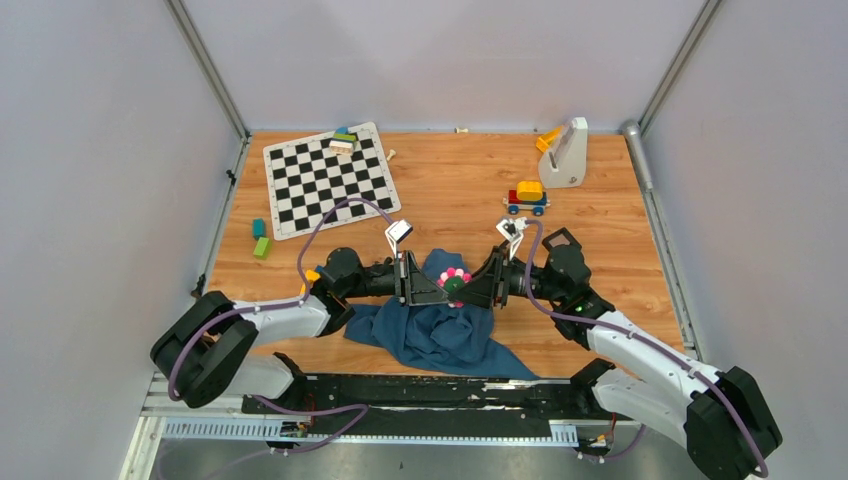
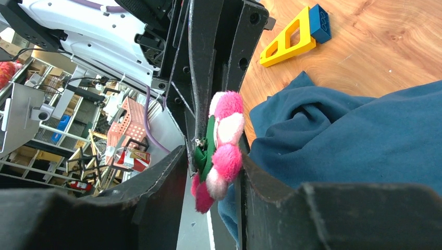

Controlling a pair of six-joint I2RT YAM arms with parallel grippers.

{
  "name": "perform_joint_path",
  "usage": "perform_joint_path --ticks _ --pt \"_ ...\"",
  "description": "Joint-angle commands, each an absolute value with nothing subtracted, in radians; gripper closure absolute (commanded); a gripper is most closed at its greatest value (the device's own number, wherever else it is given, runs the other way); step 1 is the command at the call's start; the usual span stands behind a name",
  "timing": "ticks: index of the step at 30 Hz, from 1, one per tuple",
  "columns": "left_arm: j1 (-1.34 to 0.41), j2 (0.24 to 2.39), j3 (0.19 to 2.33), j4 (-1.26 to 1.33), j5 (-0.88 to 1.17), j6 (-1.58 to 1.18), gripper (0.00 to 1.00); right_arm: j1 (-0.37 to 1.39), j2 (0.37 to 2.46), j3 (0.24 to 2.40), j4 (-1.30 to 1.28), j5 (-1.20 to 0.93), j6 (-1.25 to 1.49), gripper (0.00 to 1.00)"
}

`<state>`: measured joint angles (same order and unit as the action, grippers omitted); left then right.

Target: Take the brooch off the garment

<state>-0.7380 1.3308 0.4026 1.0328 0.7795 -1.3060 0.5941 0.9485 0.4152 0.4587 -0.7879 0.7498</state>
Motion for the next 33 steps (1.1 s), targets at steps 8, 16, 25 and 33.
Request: perform_joint_path --ticks 8,16,25,33 --pt "-0.750 1.270 0.449 1.045 0.795 -1.248 1.00 0.591 0.939 0.434 0.442 -0.767 0.742 0.68" --pt "-0.759 1.249 0.453 1.005 0.795 -1.209 1.00 0.591 0.949 0.434 0.443 -0.765 0.753 0.72" --pt "-0.779 1.234 0.469 0.939 0.790 -1.167 1.00 0.591 0.955 0.439 0.429 -0.777 0.748 0.74" --pt "-0.787 1.222 0.480 0.904 0.789 -1.148 1.00 0.591 0.956 0.439 0.422 -0.774 0.751 0.76"
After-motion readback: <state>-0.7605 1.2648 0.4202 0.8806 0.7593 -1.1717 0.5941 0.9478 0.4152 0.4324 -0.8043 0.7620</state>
